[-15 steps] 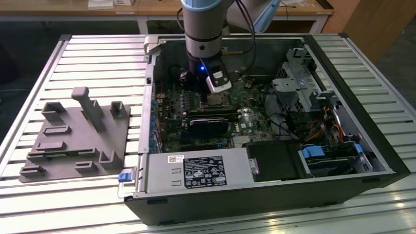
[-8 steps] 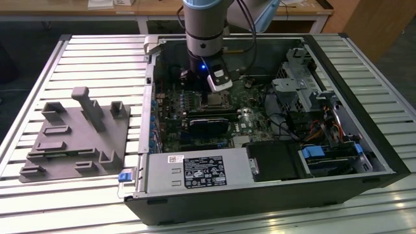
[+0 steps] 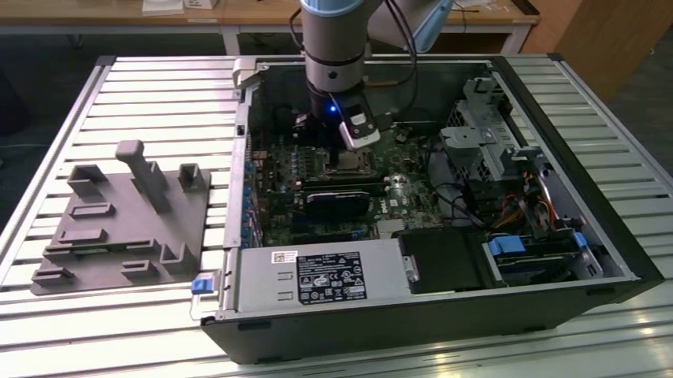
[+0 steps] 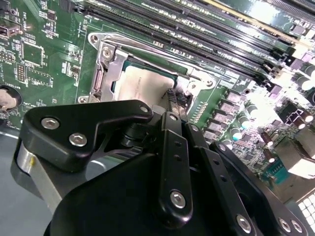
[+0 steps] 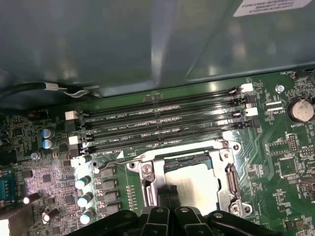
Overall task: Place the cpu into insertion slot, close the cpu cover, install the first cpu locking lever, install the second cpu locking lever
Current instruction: 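Close the cpu cover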
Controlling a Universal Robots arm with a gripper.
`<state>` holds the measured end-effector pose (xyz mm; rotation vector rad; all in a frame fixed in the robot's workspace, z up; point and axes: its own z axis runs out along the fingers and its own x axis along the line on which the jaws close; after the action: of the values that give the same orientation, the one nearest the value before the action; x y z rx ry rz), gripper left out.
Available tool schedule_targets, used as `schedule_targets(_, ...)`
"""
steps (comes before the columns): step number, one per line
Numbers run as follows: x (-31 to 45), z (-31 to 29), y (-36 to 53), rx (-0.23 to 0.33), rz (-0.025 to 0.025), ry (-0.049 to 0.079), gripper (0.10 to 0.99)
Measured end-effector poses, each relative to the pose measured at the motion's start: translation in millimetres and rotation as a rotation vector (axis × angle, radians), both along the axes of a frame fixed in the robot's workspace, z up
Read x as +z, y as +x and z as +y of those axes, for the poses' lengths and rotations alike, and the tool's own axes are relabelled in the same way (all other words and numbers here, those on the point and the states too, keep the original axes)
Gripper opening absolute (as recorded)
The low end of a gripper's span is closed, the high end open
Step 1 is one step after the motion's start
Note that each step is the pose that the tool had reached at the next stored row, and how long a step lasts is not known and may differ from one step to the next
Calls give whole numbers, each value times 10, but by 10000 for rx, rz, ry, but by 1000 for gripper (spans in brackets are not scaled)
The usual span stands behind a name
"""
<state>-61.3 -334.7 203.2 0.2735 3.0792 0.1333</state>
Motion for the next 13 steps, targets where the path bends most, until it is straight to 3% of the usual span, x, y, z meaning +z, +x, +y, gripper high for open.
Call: schedule_targets(13,-14,-11,-2,199,3,773,106)
